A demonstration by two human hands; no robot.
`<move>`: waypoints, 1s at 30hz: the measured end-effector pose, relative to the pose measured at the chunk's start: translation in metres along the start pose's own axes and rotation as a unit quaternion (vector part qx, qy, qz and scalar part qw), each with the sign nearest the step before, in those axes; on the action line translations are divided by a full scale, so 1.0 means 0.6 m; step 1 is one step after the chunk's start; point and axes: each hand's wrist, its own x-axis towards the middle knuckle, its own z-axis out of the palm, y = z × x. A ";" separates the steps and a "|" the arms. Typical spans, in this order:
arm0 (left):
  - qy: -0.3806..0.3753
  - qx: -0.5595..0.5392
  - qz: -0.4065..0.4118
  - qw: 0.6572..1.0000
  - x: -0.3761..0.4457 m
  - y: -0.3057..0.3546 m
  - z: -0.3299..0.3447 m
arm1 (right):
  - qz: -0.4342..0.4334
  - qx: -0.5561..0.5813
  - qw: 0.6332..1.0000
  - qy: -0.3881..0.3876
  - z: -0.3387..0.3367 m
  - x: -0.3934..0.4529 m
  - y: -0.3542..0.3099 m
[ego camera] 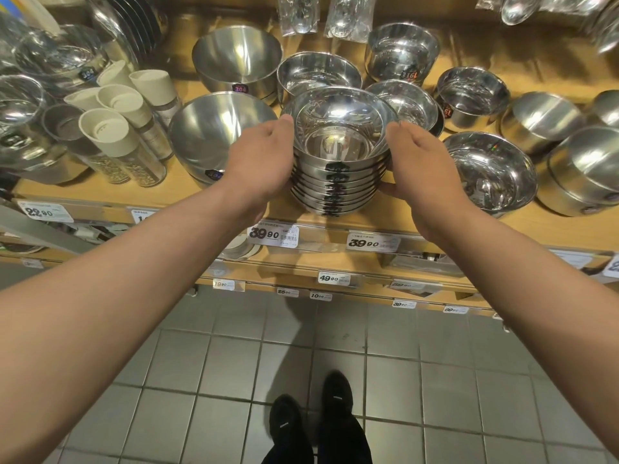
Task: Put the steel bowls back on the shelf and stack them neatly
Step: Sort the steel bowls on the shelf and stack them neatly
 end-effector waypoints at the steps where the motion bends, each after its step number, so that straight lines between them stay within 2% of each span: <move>1: 0.001 0.000 0.001 1.000 0.000 0.001 0.000 | 0.002 0.003 1.000 0.000 0.000 0.000 0.000; 16: -0.012 0.011 0.008 1.000 0.008 0.007 -0.004 | 0.006 -0.011 1.000 -0.005 0.000 0.014 0.012; 22: -0.028 0.004 -0.017 0.999 0.003 0.008 -0.006 | 0.050 0.007 0.998 -0.048 -0.003 0.019 0.014; 26: -0.014 0.021 -0.002 1.000 -0.001 0.012 0.000 | 0.047 0.011 0.997 -0.063 -0.009 0.019 0.018; 30: -0.007 0.014 -0.002 1.000 -0.005 0.015 0.000 | 0.059 0.007 0.998 -0.034 0.001 0.025 0.010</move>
